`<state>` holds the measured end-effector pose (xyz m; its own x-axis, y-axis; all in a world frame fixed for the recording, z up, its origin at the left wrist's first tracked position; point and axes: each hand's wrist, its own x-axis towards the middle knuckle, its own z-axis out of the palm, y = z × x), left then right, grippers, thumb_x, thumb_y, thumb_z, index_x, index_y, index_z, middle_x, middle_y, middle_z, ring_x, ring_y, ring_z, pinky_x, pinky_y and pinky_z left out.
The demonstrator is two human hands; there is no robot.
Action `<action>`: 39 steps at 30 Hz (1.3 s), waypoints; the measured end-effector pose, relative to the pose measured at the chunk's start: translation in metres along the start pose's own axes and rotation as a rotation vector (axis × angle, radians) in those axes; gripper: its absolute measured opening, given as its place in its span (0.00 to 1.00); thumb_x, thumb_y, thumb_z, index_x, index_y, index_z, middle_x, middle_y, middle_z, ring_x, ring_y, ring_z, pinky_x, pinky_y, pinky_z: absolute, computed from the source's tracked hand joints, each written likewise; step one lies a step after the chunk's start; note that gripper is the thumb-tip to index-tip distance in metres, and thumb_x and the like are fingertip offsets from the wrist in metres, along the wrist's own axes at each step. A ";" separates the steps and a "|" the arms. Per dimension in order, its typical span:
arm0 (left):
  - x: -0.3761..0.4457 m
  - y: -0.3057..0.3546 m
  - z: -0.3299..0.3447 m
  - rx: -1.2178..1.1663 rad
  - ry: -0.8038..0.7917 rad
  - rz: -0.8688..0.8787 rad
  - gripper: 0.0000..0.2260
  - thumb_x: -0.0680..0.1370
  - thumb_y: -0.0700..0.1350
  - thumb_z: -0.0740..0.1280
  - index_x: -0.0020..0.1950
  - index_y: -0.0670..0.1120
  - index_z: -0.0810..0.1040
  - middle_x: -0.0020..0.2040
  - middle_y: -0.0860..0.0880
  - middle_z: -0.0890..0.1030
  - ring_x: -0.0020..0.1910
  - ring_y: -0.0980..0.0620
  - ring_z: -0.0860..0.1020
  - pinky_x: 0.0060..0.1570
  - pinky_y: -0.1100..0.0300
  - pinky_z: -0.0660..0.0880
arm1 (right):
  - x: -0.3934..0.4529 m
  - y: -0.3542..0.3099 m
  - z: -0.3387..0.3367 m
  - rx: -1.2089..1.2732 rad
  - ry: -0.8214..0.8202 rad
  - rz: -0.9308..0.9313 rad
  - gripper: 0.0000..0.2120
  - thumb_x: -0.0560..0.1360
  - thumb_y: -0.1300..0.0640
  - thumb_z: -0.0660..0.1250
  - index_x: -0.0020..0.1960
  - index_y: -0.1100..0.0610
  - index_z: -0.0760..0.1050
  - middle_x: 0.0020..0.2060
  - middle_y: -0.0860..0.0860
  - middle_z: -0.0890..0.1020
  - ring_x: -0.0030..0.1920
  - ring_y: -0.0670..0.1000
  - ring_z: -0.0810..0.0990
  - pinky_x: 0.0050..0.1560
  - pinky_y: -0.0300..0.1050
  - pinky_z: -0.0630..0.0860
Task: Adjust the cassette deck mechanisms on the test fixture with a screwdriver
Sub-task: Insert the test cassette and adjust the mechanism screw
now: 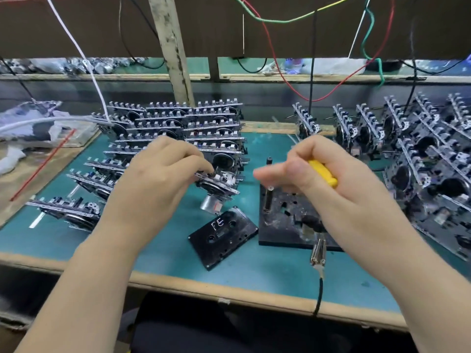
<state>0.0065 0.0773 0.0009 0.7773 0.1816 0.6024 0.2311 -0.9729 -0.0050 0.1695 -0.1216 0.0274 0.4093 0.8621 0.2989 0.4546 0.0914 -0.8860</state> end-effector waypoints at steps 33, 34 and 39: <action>0.097 0.028 0.059 -0.349 -0.721 -0.294 0.58 0.60 0.59 0.83 0.82 0.55 0.52 0.71 0.61 0.73 0.71 0.55 0.70 0.61 0.61 0.65 | 0.054 0.062 -0.078 -0.820 -0.400 0.131 0.31 0.62 0.48 0.77 0.46 0.44 0.53 0.56 0.57 0.78 0.52 0.60 0.79 0.48 0.61 0.76; 0.099 0.029 0.060 -0.329 -0.733 -0.292 0.58 0.60 0.59 0.83 0.81 0.54 0.53 0.71 0.61 0.73 0.70 0.54 0.70 0.60 0.60 0.65 | 0.054 0.061 -0.084 -0.854 -0.409 0.164 0.33 0.61 0.46 0.78 0.47 0.44 0.54 0.53 0.54 0.79 0.47 0.56 0.79 0.45 0.57 0.77; 0.101 0.032 0.059 -0.321 -0.746 -0.303 0.55 0.61 0.58 0.83 0.81 0.55 0.55 0.71 0.61 0.73 0.68 0.56 0.71 0.59 0.62 0.65 | 0.056 0.057 -0.108 -0.950 -0.422 0.250 0.36 0.60 0.46 0.82 0.49 0.43 0.55 0.43 0.52 0.80 0.28 0.48 0.76 0.32 0.51 0.74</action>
<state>0.1263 0.0728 0.0146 0.9156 0.3768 -0.1405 0.4017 -0.8402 0.3643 0.3044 -0.1218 0.0319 0.3522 0.9219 -0.1615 0.9002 -0.3809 -0.2112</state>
